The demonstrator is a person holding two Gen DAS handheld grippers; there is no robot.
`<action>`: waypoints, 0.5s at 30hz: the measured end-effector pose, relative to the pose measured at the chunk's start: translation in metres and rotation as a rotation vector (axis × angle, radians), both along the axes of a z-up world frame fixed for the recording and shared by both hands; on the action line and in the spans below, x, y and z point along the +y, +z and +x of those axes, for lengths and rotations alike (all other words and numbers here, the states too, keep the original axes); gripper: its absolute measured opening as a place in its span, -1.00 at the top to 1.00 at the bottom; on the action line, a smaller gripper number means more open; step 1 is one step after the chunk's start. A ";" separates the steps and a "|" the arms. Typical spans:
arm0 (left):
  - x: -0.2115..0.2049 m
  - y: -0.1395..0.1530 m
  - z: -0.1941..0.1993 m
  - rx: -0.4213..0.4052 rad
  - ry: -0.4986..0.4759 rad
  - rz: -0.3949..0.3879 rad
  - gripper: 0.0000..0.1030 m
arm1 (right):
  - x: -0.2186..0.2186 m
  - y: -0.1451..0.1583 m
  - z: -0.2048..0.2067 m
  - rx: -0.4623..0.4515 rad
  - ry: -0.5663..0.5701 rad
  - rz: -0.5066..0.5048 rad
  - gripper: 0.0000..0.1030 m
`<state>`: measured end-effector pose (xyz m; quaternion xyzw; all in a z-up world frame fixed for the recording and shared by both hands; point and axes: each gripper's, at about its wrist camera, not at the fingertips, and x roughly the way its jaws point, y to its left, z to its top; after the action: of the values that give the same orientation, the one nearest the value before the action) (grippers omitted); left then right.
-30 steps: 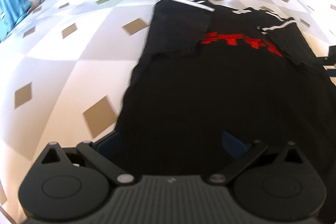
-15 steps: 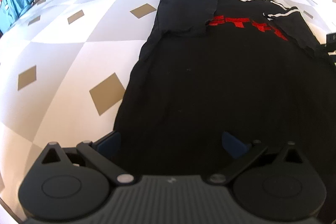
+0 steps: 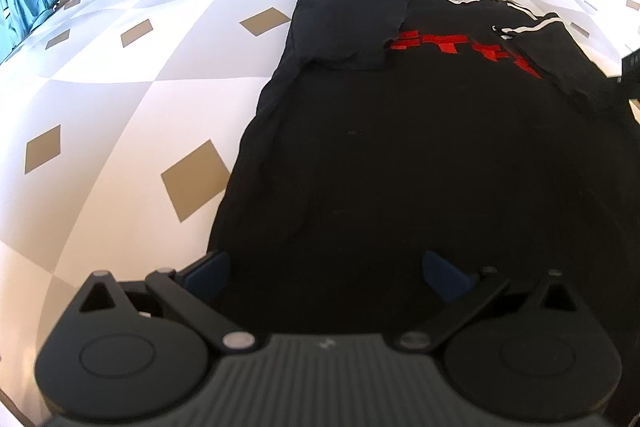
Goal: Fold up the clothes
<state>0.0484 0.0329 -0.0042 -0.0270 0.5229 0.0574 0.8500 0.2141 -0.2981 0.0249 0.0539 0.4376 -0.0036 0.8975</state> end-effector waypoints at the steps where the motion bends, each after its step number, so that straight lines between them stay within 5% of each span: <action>1: 0.000 0.000 0.000 0.000 0.000 0.000 -1.00 | 0.001 0.004 -0.001 -0.010 0.004 0.000 0.85; 15: -0.002 -0.001 0.000 -0.009 -0.001 0.000 -1.00 | 0.039 0.043 -0.017 -0.115 0.104 0.000 0.87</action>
<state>0.0481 0.0313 -0.0055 -0.0269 0.5190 0.0571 0.8524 0.1972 -0.2590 0.0682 0.0311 0.3875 0.0460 0.9202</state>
